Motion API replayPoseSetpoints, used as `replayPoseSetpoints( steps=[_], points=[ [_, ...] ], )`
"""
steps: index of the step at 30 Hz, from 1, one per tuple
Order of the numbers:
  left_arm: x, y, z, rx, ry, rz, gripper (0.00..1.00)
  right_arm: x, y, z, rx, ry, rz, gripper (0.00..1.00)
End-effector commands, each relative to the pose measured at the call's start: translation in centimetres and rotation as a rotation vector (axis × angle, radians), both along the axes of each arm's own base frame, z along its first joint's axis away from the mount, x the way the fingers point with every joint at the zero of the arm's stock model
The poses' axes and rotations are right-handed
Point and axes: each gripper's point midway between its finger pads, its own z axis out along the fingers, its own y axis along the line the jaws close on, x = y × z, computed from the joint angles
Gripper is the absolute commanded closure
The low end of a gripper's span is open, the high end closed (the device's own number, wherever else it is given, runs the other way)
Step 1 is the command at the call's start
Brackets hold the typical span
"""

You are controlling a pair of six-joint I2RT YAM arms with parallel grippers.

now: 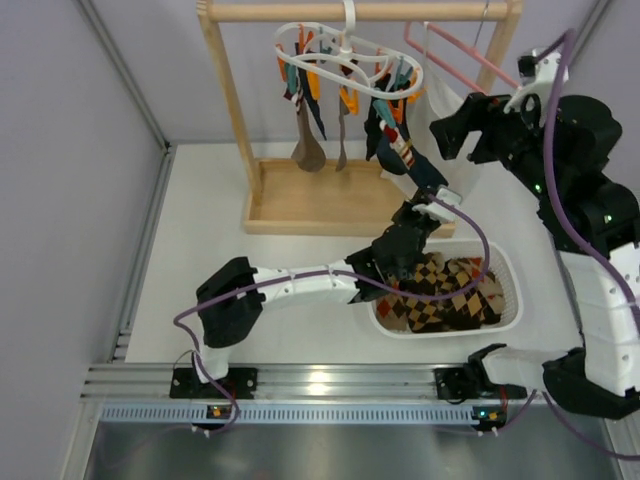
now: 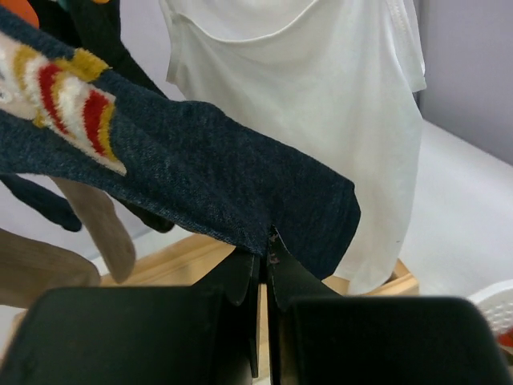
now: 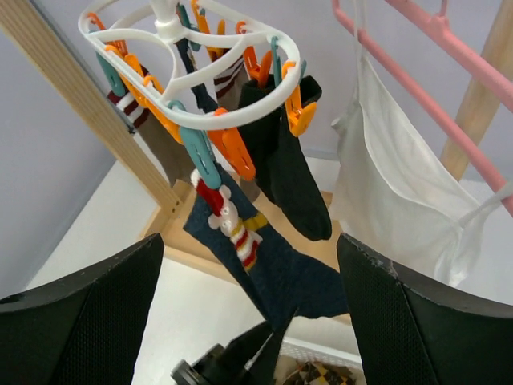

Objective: Remove the socks clipped to the hanger

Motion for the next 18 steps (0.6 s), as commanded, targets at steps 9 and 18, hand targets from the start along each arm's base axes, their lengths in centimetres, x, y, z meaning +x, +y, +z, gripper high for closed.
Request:
replayPoseSetpoints(
  steps=[9,18],
  points=[
    [1.1,-6.2,-0.2,0.218,-0.126,0.028,1.00,2.9,4.5,-0.7,-0.343,0.024,-0.171,0.16],
    [0.2,-8.0,-0.5,0.227,-0.146,-0.025,1.00,5.7,6.9,-0.9,-0.491,-0.042,-0.322,0.26]
  ],
)
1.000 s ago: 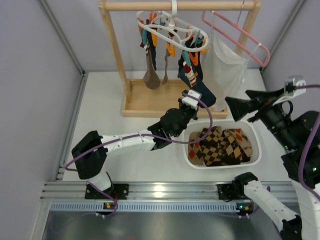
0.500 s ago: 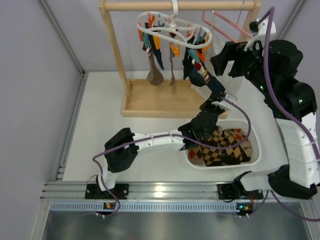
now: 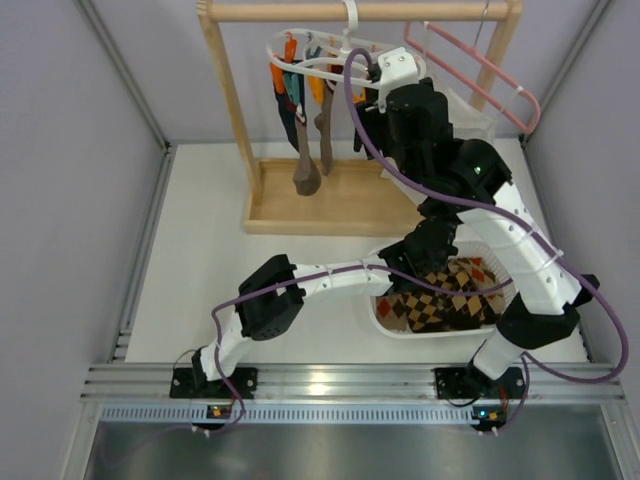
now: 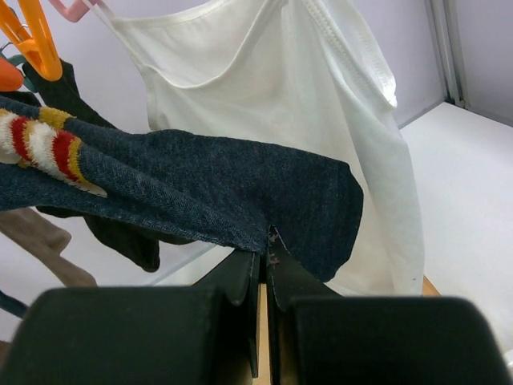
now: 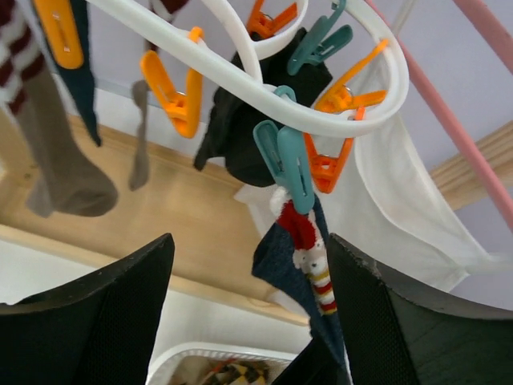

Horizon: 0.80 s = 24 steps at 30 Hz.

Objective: Remove the socks clipped to the hanger

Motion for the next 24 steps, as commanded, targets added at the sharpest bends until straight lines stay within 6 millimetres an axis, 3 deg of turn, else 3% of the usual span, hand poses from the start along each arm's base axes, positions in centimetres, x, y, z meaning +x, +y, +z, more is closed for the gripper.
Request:
replayPoseSetpoints(
  steps=[1,13,24],
  points=[
    [-2.5,-2.7,-0.1,0.032,-0.011,-0.102,1.00,0.5,-2.3,3.3,-0.035,-0.115,-0.131,0.28],
    [-3.3,-3.0,1.1,-0.022,-0.007,-0.137,1.00,3.8,-1.1,2.8,-0.185,-0.175,-0.240,0.38],
    [-3.7,-3.1,0.6,-0.028,0.006,-0.171,1.00,5.6,-1.1,1.9,-0.268,-0.196,-0.318,0.41]
  ],
)
